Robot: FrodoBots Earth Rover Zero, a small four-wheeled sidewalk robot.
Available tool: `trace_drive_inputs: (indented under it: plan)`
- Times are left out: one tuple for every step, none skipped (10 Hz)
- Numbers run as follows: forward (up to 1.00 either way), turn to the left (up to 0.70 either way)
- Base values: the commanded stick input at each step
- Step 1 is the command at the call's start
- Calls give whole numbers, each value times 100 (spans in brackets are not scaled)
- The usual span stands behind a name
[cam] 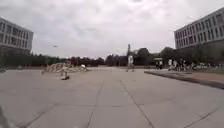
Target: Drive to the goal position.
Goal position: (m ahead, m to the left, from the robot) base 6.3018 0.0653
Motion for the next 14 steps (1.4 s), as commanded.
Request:
trace_drive_inputs:
  plan:
    - [70,0]
    - [70,0]
    - [70,0]
    - [70,0]
    - [70,0]
    - [70,0]
    - [70,0]
    - [70,0]
    - [70,0]
    - [70,0]
    - [70,0]
    - [70,0]
    - [70,0]
    - [70,0]
